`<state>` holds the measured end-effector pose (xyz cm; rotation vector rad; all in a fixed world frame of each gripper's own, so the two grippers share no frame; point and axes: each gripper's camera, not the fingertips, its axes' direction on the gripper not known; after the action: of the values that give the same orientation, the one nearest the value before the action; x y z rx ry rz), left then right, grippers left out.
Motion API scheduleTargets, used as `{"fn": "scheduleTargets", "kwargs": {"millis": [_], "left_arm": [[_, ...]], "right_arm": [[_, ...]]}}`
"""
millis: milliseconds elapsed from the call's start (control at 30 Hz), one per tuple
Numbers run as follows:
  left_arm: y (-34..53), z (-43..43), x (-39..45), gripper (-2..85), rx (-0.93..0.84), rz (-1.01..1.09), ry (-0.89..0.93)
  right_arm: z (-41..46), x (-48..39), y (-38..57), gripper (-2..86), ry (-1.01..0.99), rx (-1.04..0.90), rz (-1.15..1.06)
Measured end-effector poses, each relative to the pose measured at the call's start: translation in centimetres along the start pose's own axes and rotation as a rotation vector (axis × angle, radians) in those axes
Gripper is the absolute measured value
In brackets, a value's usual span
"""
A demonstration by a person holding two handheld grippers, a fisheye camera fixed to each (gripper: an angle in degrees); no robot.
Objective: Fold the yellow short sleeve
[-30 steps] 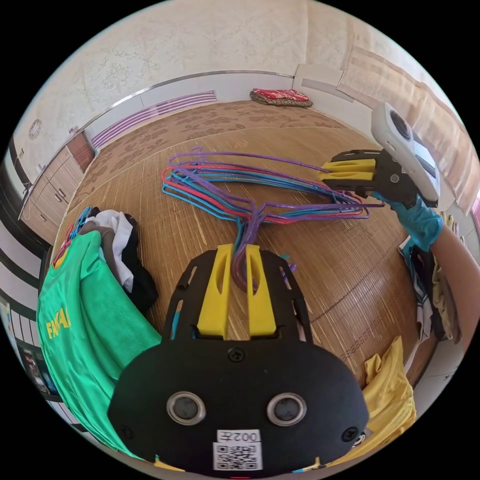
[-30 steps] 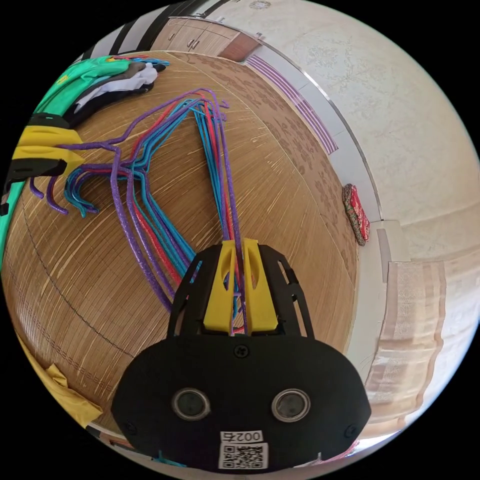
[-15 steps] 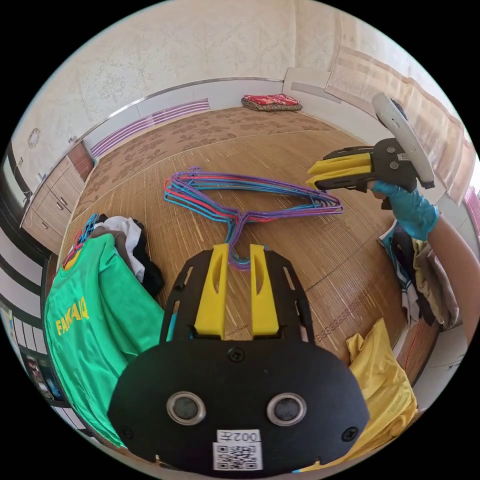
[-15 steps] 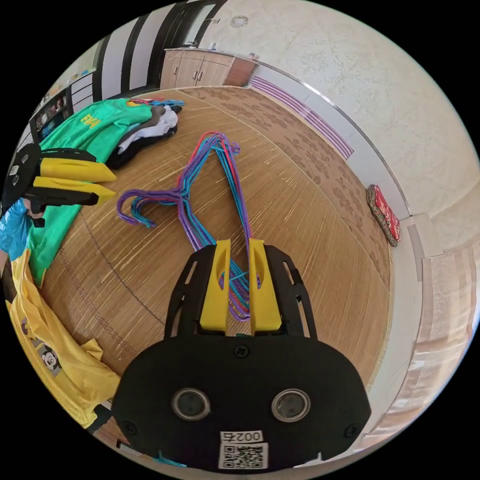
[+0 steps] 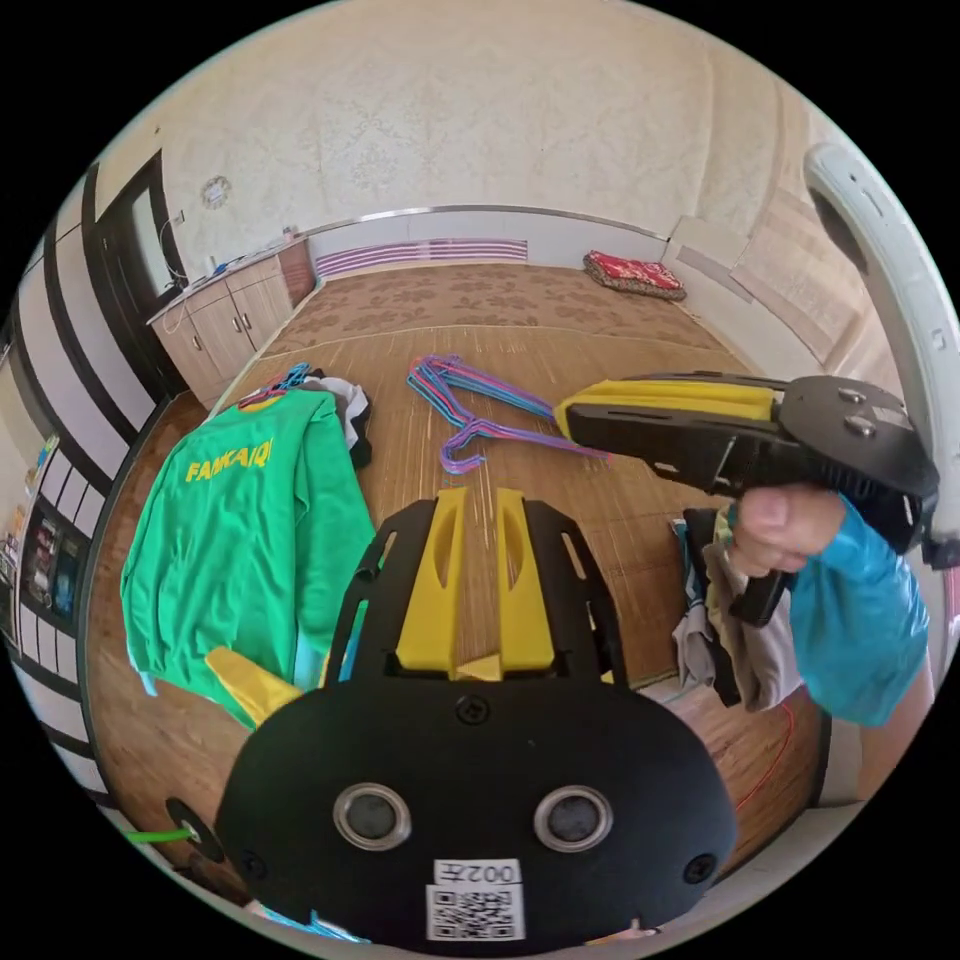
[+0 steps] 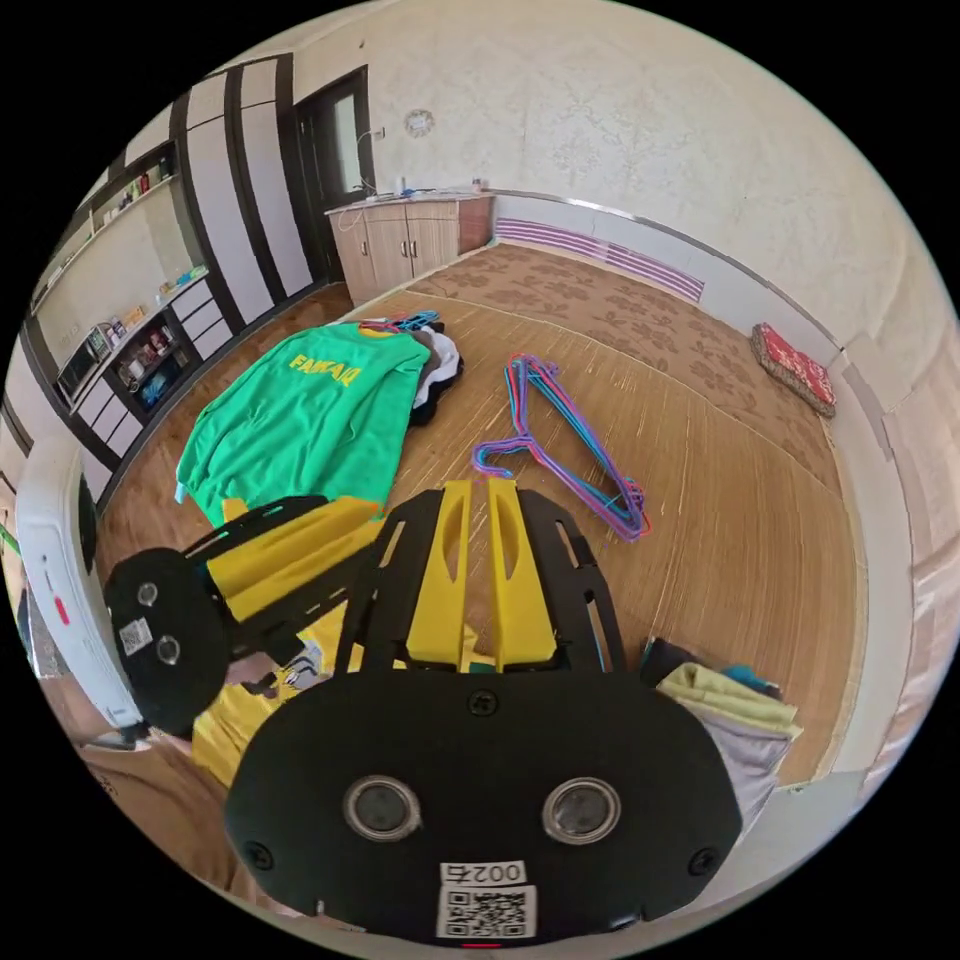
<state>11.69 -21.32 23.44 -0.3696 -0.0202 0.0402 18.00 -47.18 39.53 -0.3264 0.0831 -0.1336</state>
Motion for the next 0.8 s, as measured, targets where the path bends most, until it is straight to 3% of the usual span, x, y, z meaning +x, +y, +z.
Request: {"fn": "scheduleTargets", "kwargs": {"millis": [233, 633, 800], "left_arm": [[9.7, -7.1, 3.0, -0.7, 0.051, -0.009, -0.182], [25.9, -12.0, 1.5, -1.0, 0.094, -0.036, 0.04], [31.9, -12.7, 0.6, -1.0, 0.109, -0.016, 0.015]], "right_arm": [[-8.9, -5.1, 10.0, -0.7, -0.172, 0.112, 0.171], [-16.7, -16.9, 23.8, -0.9, -0.088, 0.098, 0.049], [-18.2, -21.4, 28.3, -1.0, -0.109, 0.066, -0.023]]}}
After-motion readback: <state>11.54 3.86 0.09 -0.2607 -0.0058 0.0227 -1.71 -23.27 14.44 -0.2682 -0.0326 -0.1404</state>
